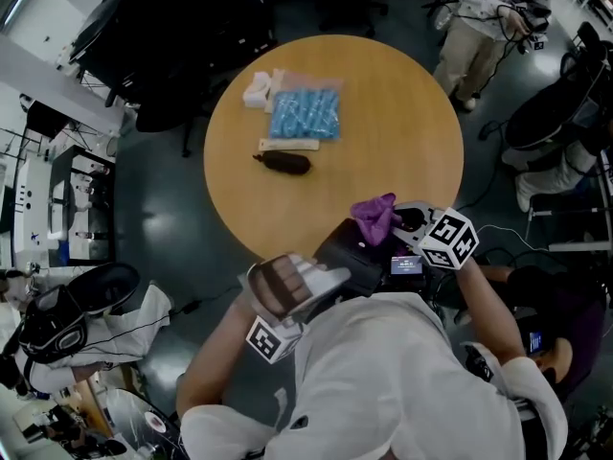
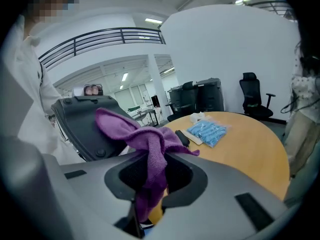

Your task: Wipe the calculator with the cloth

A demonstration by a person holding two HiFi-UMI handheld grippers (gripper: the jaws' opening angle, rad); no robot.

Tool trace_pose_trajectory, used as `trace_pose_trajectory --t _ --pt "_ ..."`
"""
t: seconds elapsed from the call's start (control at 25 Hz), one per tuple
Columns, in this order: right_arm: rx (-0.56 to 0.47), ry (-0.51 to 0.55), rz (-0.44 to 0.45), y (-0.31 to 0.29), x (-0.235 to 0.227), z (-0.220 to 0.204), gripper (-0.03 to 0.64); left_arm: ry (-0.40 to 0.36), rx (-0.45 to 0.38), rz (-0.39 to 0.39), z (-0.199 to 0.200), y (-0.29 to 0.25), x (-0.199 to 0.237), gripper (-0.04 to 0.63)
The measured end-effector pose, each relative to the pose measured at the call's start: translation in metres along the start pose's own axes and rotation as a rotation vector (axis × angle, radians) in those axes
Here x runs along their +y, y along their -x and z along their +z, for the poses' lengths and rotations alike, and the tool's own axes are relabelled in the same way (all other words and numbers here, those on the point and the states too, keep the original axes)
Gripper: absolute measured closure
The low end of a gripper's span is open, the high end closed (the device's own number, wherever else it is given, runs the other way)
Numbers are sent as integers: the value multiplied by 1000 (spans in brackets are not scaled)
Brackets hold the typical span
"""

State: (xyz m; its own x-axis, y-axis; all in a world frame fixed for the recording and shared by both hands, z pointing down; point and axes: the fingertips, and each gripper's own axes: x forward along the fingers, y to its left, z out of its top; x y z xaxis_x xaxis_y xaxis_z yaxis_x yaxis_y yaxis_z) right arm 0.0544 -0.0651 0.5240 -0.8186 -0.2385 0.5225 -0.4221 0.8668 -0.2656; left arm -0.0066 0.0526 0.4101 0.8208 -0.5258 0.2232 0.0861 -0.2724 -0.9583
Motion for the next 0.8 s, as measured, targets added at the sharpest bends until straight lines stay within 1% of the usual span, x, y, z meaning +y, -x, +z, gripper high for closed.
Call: trace_pose_trajectory --t 0.08,0.16,0.24,0.32,0.36,0.44,0.52,0.56,0.6,0.64,0.68,0.8 --pt "6 -17 -8 -2 -4 -7 531 21 10 13 -3 1 5 546" --pt "5 -38 -20 -3 -7 -13 531 74 17 25 -8 2 10 546" --pt "-9 -65 -32 -2 -9 -17 531 181 34 37 -19 3 13 546" --pt "-24 -82 -41 -1 -9 -19 531 338 73 47 -37 4 14 546" --pt "-29 -88 -44 0 -8 -20 531 431 97 54 -48 4 13 546" --pt "-37 -97 -47 2 -6 -22 531 646 137 76 -72 4 12 547" --pt "-44 -103 -53 4 -4 -23 531 876 136 125 -93 4 16 547" --pt "-50 -106 -58 5 -3 -23 531 995 124 160 -103 3 20 546" --pt "-59 -111 -65 7 -3 -22 531 1133 125 194 -114 4 19 546" --pt "-70 -116 -73 9 -4 -21 531 1279 142 224 -126 5 13 547" --pt "-83 -122 -82 12 -5 -20 531 1401 157 252 -138 6 5 546" --pt "-136 -137 -116 19 -10 -16 531 1672 156 347 -168 3 -19 548"
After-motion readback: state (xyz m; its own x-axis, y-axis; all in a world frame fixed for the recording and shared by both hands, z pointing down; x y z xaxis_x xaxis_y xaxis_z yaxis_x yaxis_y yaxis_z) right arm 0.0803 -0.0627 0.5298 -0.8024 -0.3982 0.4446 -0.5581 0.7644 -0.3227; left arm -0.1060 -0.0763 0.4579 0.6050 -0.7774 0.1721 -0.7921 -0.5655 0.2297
